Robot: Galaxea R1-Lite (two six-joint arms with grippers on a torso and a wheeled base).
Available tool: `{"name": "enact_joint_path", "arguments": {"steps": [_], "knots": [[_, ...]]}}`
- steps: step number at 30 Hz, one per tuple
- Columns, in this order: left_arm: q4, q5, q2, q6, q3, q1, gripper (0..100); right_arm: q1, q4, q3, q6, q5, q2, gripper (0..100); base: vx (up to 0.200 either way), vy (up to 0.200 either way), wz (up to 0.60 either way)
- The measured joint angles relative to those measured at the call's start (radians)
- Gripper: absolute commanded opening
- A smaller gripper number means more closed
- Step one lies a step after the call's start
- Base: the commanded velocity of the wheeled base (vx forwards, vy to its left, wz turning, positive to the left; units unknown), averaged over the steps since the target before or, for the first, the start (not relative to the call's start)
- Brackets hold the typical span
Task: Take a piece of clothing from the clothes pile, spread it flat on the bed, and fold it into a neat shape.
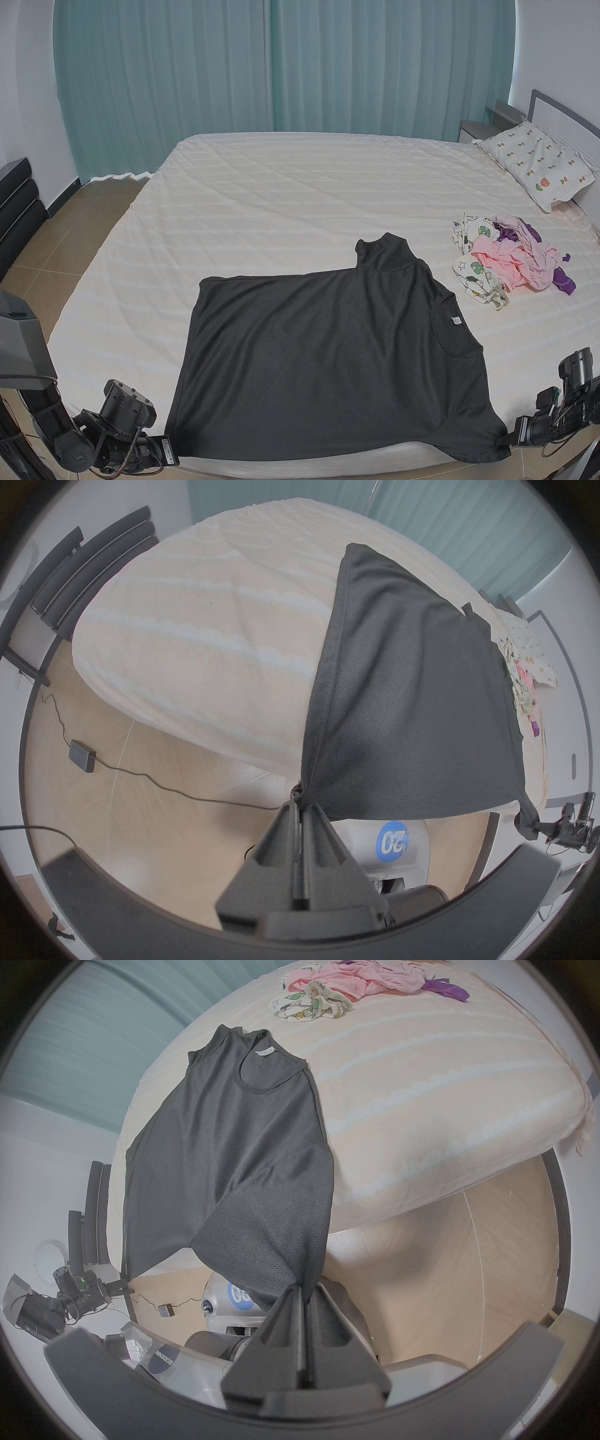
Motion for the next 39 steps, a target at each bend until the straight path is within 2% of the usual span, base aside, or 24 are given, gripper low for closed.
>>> {"name": "enact_joint_path", "arguments": {"steps": [8,16,25,33,39], "knots": [[0.084,-0.002,-0.072,-0.004,0.0,-0.017,0,-0.002,0.03,0.0,-0.036,0.003,-0.021,0,0.0,0.0,0.0],[0.1,-0.001,-0.162,-0.007,-0.039,-0.009,0,-0.001,0.035,-0.033,-0.032,0.03,-0.083,0,0.0,0.0,0.0],[0.105,-0.002,-0.193,-0.031,-0.159,0.05,0,0.009,0.034,-0.163,0.038,0.044,-0.122,0,0.0,0.0,0.0],[0.1,-0.004,-0.19,-0.032,-0.227,0.115,0,0.042,0.037,-0.272,0.074,0.046,-0.126,0,0.0,0.0,0.0],[0.097,-0.005,-0.19,-0.032,-0.252,0.131,0,0.08,0.046,-0.336,0.086,0.037,-0.116,0,0.0,0.0,0.0]]}}
